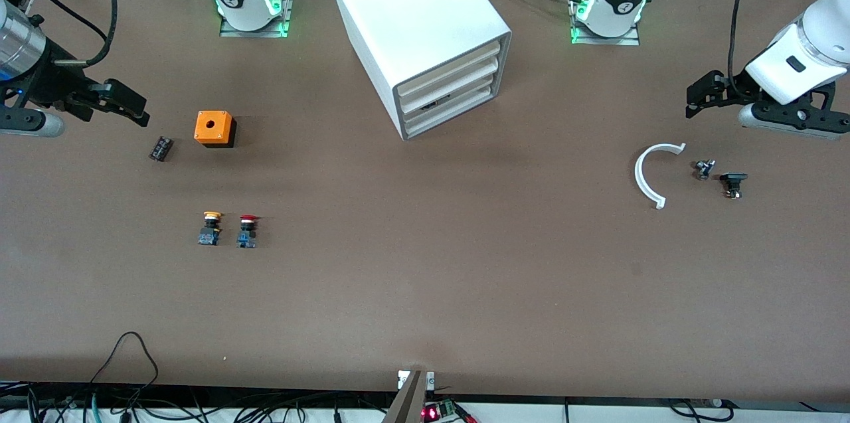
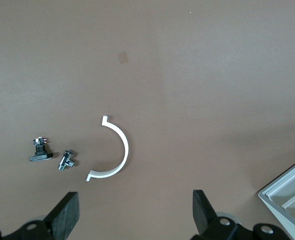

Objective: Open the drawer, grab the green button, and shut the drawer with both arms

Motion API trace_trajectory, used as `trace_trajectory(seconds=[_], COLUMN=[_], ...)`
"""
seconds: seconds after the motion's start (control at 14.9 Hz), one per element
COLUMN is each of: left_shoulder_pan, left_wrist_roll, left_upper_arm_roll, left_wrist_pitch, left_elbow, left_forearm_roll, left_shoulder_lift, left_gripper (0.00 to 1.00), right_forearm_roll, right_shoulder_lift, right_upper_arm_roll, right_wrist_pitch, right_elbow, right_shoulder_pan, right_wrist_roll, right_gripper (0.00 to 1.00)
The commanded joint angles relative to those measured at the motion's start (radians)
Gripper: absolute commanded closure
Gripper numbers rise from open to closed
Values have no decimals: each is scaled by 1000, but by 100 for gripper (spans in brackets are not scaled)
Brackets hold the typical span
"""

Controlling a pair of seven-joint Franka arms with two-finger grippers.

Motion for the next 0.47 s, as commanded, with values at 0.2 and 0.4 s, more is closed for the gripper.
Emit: trace_trajectory(seconds=[0.2,0.4], left_shoulder_pan=[-7,-7], left_wrist_roll=[0,0], left_upper_arm_roll=[0,0], left_wrist_pitch=[-4,-4], left_elbow=[20,20], left_forearm_roll=[22,22], left_shoulder_lift=[9,9], left_gripper=[0,0], right_forearm_roll=[-7,-10], right_shoulder_lift=[19,37], right_upper_arm_roll=[3,0], right_wrist_pitch=[-24,-15], right_elbow=[43,66], right_shoulder_pan=[-4,-10], right_wrist_roll=[-14,-10], right_gripper=[0,0])
